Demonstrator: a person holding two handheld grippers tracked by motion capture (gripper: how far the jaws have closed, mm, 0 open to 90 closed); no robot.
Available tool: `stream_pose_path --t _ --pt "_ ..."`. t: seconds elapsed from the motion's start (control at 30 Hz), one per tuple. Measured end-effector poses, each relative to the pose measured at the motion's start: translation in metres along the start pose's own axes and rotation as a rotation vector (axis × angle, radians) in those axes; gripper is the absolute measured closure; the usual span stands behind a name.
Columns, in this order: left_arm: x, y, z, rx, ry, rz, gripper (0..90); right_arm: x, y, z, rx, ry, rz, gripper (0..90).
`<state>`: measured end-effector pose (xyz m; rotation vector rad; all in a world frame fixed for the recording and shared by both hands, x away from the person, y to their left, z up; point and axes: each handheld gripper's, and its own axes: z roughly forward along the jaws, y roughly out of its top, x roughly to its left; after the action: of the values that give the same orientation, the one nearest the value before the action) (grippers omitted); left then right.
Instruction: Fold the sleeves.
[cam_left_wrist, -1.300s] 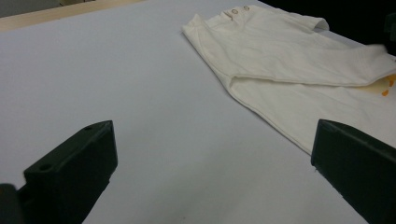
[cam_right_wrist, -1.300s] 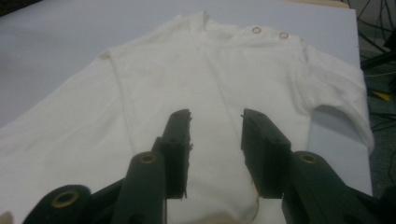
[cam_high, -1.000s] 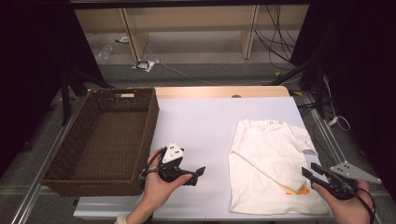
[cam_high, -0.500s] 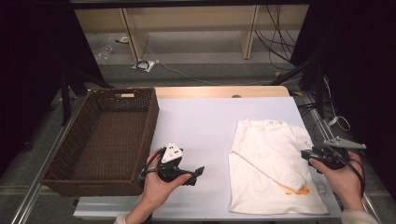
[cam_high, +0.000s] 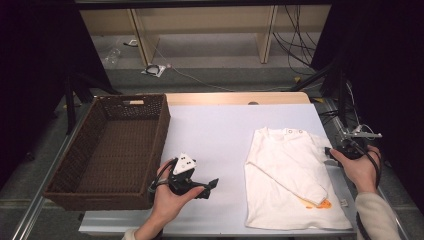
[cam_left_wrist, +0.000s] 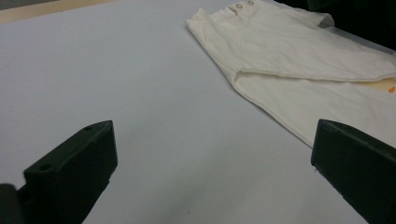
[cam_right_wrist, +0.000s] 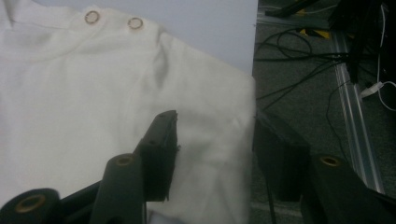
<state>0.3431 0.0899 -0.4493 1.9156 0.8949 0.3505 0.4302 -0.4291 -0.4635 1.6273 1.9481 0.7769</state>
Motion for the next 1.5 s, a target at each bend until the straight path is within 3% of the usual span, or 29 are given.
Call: stream_pose_path --t 0.27,0.43,0.57,0.7,0.87,0.9,0.93,0.97,1.07,1.23,1.5 --pt "0.000 0.000 0.000 0.000 0.004 -0.005 0.0 -0.007 0.005 0.018 0.072 -0.039 -0.030 60.3" --pt "0.000 0.000 0.000 0.001 0.003 -0.003 0.0 -0.014 0.007 0.021 0.089 -0.005 0.027 62.1" --pt "0.000 -0.001 0.001 0.005 0.004 0.000 0.1 -0.015 0.011 0.023 0.132 0.024 0.035 67.7" --pt "0.001 -0.001 0.000 0.004 0.007 -0.006 0.4 -0.019 0.015 0.024 0.165 0.050 0.085 69.4" --pt "0.001 -0.001 0.000 0.003 0.009 -0.007 0.6 -0.016 0.017 0.022 0.183 0.013 0.056 77.4" --pt "0.001 -0.001 0.000 0.004 0.009 -0.007 0.6 -0.014 0.018 0.022 0.193 -0.004 0.029 87.3" --pt "0.001 -0.001 0.000 0.005 0.008 -0.006 0.6 -0.013 0.019 0.022 0.192 0.001 0.030 89.4" --pt "0.001 -0.001 0.000 0.005 0.007 -0.006 0.6 -0.012 0.019 0.022 0.197 -0.008 0.014 89.4" --pt "0.001 -0.001 0.000 0.003 0.008 -0.006 0.6 -0.012 0.020 0.022 0.207 -0.012 0.029 89.6" --pt "0.002 -0.001 0.000 0.002 0.010 -0.007 0.6 -0.014 0.016 0.021 0.176 -0.004 0.077 90.0" --pt "0.003 -0.001 0.000 0.005 0.009 -0.011 0.6 -0.010 -0.005 0.018 0.025 -0.018 0.134 90.0"
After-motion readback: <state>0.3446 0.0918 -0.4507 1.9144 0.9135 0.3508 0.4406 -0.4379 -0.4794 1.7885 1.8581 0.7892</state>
